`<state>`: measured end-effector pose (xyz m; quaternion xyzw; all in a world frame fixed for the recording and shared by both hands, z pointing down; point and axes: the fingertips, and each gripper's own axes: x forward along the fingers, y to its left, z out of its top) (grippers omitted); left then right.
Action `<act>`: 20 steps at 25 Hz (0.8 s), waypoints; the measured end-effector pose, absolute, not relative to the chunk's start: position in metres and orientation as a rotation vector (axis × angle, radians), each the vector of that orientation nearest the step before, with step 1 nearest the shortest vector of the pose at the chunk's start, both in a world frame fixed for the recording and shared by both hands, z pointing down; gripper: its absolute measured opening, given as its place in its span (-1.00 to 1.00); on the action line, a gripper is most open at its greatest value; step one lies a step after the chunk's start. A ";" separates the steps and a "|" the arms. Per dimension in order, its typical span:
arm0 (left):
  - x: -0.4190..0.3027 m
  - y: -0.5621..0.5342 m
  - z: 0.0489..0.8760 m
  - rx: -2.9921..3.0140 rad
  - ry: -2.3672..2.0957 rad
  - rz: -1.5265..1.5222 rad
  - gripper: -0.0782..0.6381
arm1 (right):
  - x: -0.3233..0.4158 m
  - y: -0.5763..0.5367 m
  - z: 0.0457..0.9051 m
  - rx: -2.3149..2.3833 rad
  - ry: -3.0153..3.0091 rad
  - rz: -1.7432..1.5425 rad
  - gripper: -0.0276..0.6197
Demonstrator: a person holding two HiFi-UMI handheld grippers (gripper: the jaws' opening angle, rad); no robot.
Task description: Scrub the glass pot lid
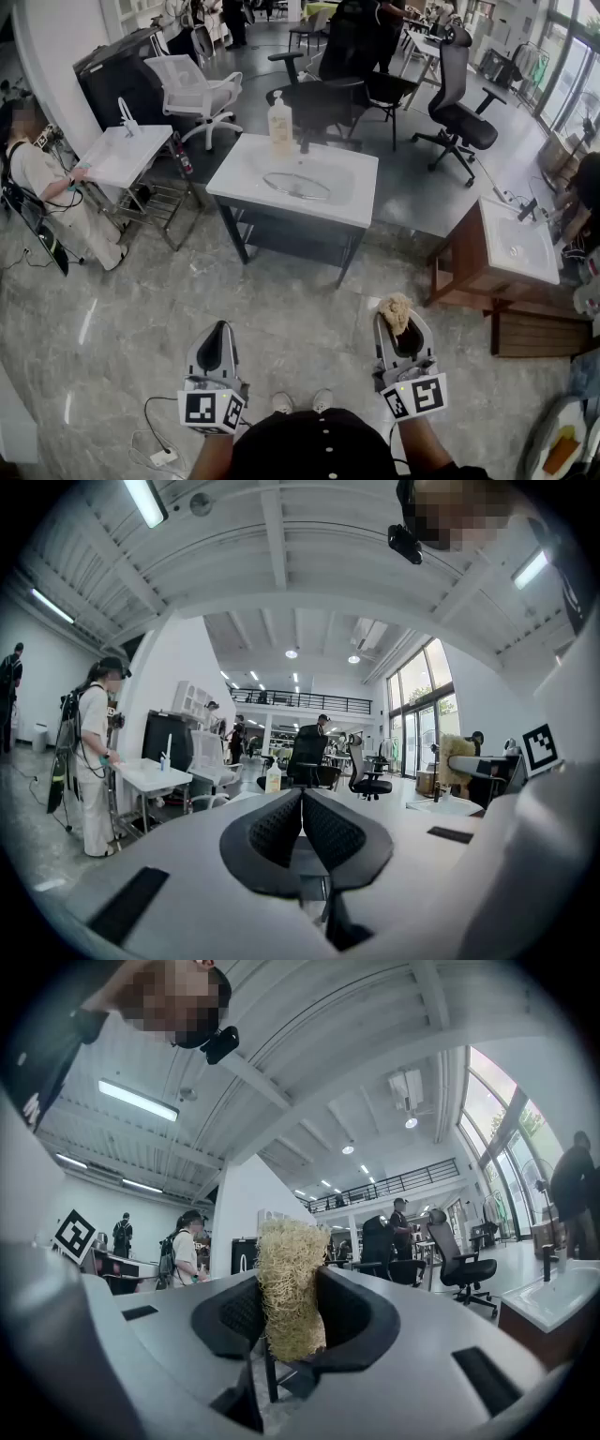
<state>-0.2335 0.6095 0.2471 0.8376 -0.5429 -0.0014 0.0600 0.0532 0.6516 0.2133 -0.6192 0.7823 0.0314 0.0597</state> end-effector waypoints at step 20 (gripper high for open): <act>-0.195 0.629 0.248 2.511 -1.691 0.020 -0.71 | 0.085 0.655 0.222 -1.785 2.380 0.029 -0.45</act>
